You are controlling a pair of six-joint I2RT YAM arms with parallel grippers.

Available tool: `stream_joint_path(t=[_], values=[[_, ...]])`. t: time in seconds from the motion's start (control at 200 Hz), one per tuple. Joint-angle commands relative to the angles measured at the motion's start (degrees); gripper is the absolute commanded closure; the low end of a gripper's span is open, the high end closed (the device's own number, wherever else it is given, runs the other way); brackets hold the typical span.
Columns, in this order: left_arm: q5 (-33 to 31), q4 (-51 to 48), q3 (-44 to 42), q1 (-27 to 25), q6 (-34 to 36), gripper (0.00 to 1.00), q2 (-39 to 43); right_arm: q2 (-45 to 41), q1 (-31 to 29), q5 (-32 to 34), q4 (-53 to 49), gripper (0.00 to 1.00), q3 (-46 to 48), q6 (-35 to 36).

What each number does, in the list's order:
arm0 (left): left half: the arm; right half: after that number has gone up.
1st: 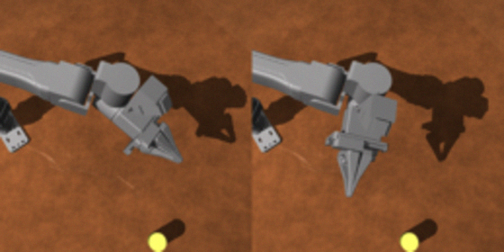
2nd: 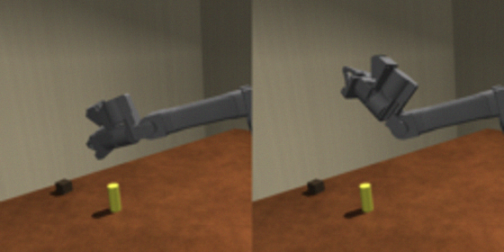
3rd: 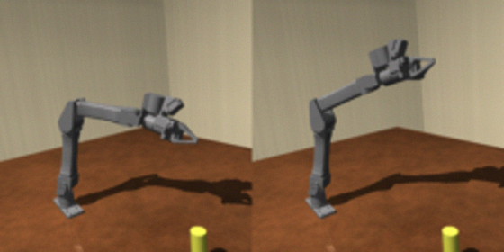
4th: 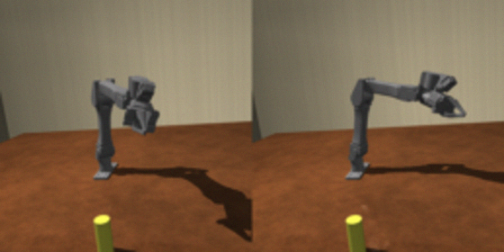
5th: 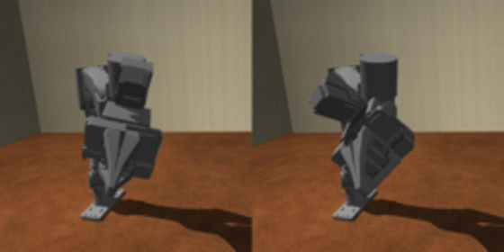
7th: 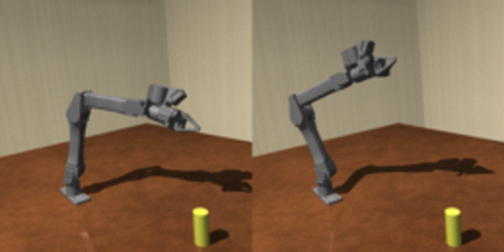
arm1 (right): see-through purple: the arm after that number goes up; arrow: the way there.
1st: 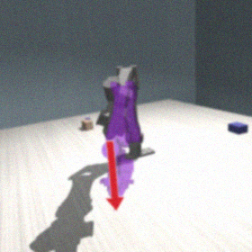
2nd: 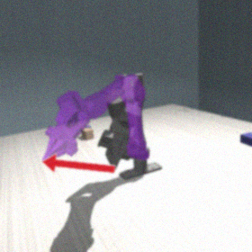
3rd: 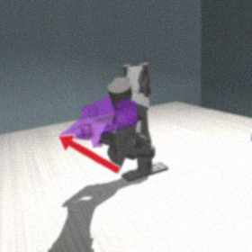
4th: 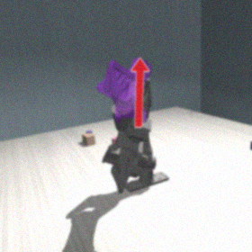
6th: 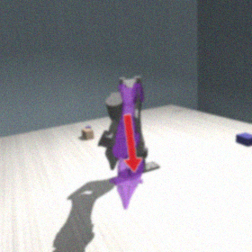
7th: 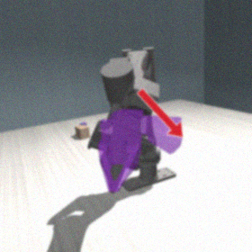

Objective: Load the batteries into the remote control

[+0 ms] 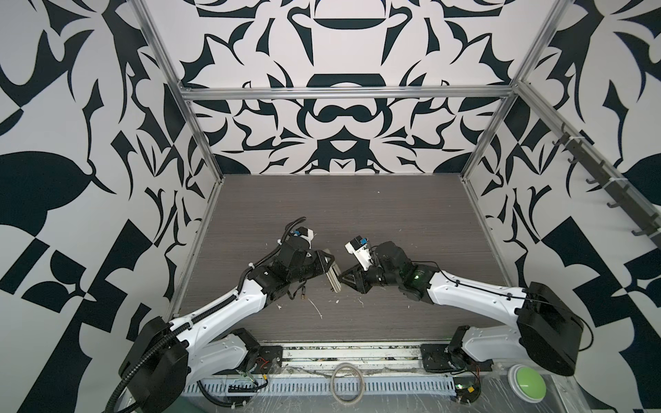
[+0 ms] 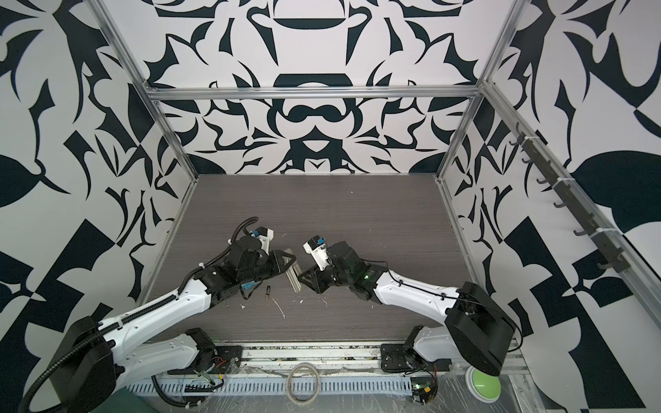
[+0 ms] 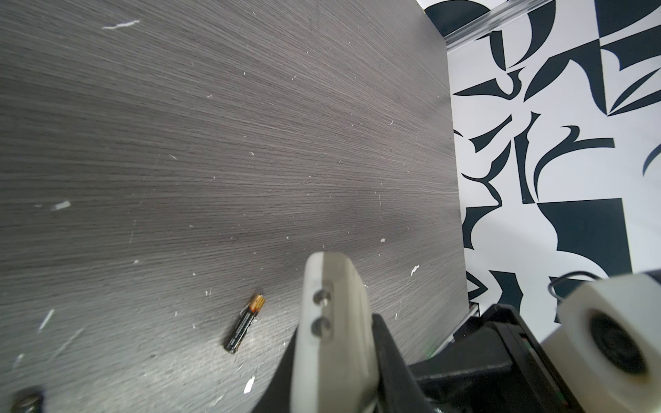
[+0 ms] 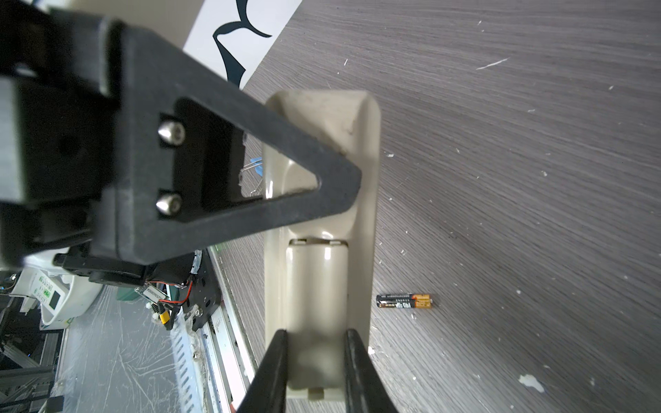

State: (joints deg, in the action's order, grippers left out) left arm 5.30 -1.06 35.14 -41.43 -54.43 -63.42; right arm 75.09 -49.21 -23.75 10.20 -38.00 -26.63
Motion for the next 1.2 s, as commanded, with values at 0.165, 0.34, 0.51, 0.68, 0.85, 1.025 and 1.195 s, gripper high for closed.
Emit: stream_joint_path(t=[0.165, 0.34, 0.51, 0.68, 0.85, 1.025, 1.195], values=[[-1.6, 2.3, 0.2, -0.1, 0.0, 1.0, 0.0, -2.6, -0.1, -0.1, 3.6, 0.81, 0.6, -0.2], [-2.0, 2.0, -0.3, -0.1, 0.4, 1.0, 0.0, -2.9, 0.0, 0.6, 2.6, 0.81, 0.6, 0.1], [-2.3, 2.4, -1.4, 0.3, 1.0, 1.0, 0.5, -4.9, 0.0, 3.5, -0.8, 0.81, 0.7, 0.9], [-1.0, 4.9, -3.3, 1.2, 1.7, 1.0, 0.8, -6.3, -0.1, 6.8, -6.1, 0.82, 0.0, 2.2], [0.6, 6.6, -5.6, 2.0, 3.3, 1.0, 2.3, -7.9, 0.0, 11.6, -12.4, 0.82, -1.3, 4.4], [2.4, 8.6, -8.6, 3.6, 4.8, 1.0, 5.3, -7.5, 0.0, 17.1, -20.1, 0.82, -3.8, 6.8], [6.3, 10.1, -11.7, 5.8, 6.0, 1.0, 8.5, -5.7, 0.0, 20.7, -25.2, 0.83, -5.7, 7.2]])
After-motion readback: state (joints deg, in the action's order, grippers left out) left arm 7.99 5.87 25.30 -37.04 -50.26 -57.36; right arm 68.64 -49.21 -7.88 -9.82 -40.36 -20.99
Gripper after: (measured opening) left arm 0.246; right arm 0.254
